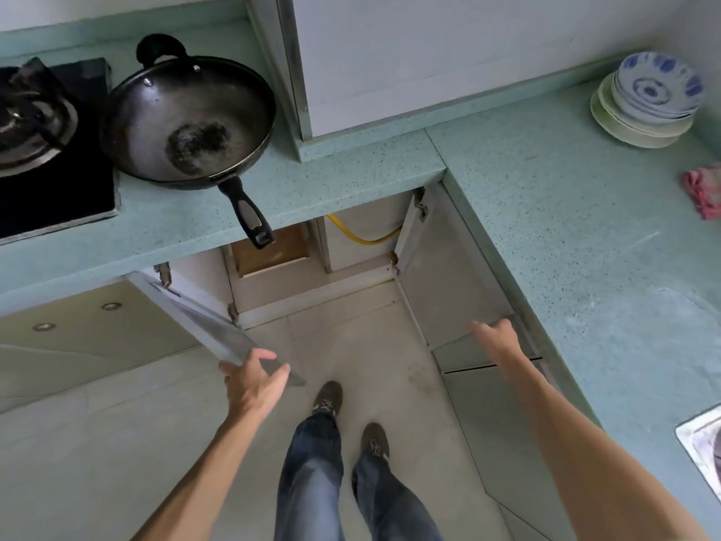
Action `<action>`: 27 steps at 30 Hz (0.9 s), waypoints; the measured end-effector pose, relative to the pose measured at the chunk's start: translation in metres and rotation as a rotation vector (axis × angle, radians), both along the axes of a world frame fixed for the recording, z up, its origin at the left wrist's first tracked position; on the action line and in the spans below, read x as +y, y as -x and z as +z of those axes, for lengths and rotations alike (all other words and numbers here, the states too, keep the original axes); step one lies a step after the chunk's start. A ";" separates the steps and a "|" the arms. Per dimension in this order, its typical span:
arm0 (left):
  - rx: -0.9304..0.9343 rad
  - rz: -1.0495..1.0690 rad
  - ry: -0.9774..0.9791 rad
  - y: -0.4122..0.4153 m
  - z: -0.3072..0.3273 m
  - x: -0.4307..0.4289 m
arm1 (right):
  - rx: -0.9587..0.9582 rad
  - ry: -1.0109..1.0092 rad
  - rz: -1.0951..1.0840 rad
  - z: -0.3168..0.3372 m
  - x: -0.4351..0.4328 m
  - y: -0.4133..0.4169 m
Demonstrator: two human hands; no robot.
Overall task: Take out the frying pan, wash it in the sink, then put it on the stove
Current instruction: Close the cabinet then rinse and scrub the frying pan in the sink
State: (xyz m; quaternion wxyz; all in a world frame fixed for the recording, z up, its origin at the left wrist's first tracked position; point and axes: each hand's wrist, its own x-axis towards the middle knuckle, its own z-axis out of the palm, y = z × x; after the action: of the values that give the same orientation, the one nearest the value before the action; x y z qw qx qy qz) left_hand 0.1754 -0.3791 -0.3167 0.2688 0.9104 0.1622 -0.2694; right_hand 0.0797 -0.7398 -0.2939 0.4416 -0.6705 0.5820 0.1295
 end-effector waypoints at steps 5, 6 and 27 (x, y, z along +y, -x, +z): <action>-0.060 -0.052 0.120 -0.024 0.003 -0.042 | -0.235 -0.078 -0.456 -0.019 -0.009 -0.009; -0.088 -0.074 0.155 -0.030 0.004 -0.047 | -0.260 -0.076 -0.482 -0.021 -0.008 -0.009; 0.197 1.128 1.308 -0.147 0.016 -0.064 | -0.459 -0.462 -0.042 -0.037 0.117 -0.191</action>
State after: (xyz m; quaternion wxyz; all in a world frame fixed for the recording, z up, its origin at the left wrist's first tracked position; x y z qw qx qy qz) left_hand 0.3220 -0.4436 -0.3005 0.8162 0.3294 0.4242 -0.2129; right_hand 0.2708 -0.6226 -0.3313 0.7043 -0.5521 0.4362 0.0944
